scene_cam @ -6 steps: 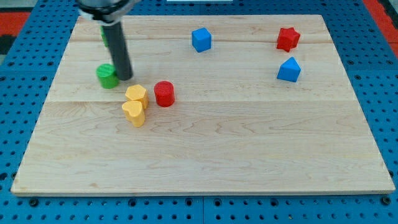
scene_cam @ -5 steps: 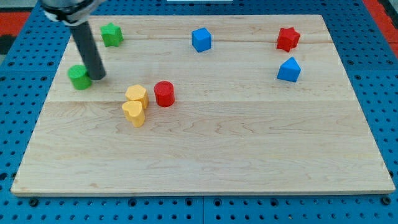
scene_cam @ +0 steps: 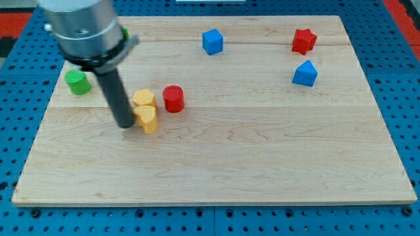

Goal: Move the yellow heart diagonal to the bottom left of the blue triangle

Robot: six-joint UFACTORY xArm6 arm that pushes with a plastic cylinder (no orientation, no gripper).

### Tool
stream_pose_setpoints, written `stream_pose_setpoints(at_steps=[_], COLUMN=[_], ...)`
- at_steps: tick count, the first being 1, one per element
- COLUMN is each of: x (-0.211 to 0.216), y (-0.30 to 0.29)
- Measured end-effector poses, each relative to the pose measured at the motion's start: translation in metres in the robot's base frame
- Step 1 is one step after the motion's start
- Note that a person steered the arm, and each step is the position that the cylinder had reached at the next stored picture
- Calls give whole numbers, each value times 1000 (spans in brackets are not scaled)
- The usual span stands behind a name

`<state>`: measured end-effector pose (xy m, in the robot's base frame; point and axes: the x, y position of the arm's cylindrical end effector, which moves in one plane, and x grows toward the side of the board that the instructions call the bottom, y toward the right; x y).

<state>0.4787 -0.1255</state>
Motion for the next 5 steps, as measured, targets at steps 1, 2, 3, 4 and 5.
stream_pose_setpoints(at_steps=[1, 2, 3, 4, 5], x=[0, 0, -3, -13, -42], y=[65, 128, 180, 195, 265])
